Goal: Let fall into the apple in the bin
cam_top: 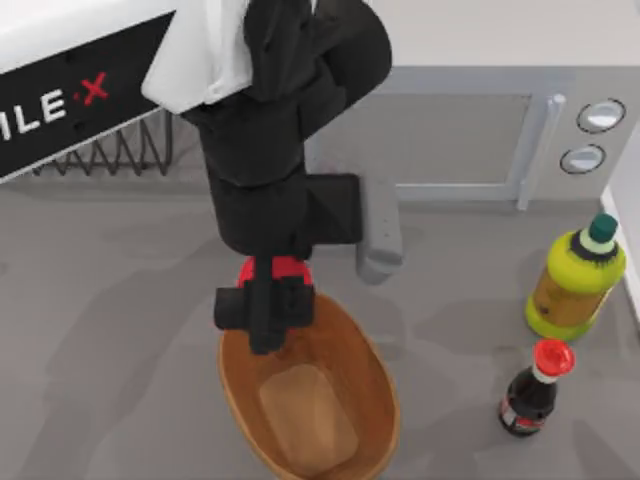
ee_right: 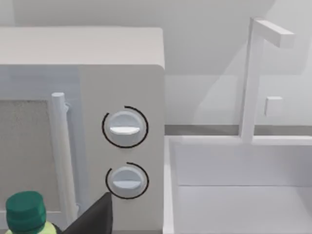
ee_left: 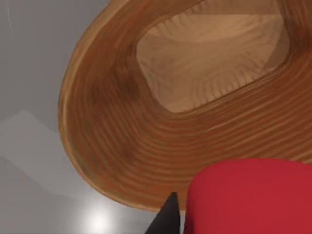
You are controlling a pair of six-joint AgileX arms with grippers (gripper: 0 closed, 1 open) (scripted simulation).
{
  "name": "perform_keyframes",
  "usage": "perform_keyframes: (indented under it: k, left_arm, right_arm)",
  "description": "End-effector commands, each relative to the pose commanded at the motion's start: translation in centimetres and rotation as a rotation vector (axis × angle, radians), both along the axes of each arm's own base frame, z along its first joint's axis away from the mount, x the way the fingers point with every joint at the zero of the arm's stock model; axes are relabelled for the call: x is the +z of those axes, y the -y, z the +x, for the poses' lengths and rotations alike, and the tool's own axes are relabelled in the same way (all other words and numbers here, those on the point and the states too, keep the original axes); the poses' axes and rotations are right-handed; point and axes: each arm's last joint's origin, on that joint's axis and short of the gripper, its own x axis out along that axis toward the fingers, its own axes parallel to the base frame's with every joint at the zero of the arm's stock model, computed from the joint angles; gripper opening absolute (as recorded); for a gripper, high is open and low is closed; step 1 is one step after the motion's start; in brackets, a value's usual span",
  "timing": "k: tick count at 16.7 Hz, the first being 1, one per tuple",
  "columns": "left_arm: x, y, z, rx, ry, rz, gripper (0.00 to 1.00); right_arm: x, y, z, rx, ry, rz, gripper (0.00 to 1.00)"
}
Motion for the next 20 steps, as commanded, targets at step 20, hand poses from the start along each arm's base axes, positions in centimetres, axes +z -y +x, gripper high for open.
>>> perform_keyframes:
  k: [20]
  left_arm:
    - [-6.3,2.6,-2.8,-0.005,0.050,0.040,0.00]
  right_arm:
    - [0.0,0.0,0.0,0.000,0.000,0.000,1.00]
